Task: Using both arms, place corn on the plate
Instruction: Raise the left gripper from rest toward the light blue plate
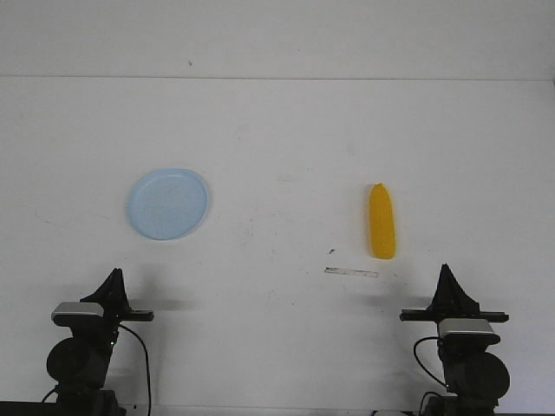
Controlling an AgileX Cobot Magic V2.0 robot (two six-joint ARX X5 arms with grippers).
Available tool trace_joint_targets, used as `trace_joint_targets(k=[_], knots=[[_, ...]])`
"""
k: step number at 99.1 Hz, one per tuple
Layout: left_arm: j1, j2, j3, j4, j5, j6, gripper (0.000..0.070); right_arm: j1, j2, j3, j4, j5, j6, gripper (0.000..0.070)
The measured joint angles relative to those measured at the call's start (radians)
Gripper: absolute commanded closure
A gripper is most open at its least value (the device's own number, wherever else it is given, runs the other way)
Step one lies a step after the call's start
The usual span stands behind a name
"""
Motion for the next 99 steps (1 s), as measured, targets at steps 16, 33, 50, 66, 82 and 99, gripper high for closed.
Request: trace_joint_targets(k=[16, 33, 50, 66, 82, 99], knots=[[0.000, 0.000, 0.000, 0.000, 0.000, 0.000, 0.0699, 0.000, 0.000, 0.000, 0.000, 0.000, 0.000, 0.0700], [0.000, 0.000, 0.000, 0.000, 0.000, 0.000, 0.0699, 0.000, 0.000, 0.000, 0.000, 0.000, 0.000, 0.0700], [0.000, 0.000, 0.000, 0.002, 0.000, 0.000, 0.0699, 0.000, 0.000, 0.000, 0.000, 0.000, 0.000, 0.0700], [0.000, 0.000, 0.000, 0.071, 0.000, -0.002, 0.0700, 0.000, 0.000, 0.000, 0.000, 0.000, 0.000, 0.0700], [0.000, 0.000, 0.000, 0.237, 0.000, -0.035, 0.0700, 0.000, 0.000, 0.000, 0.000, 0.000, 0.000, 0.0700], [0.000, 0.008, 0.050, 0.338, 0.000, -0.049, 0.0700, 0.000, 0.000, 0.000, 0.000, 0.000, 0.000, 0.0700]])
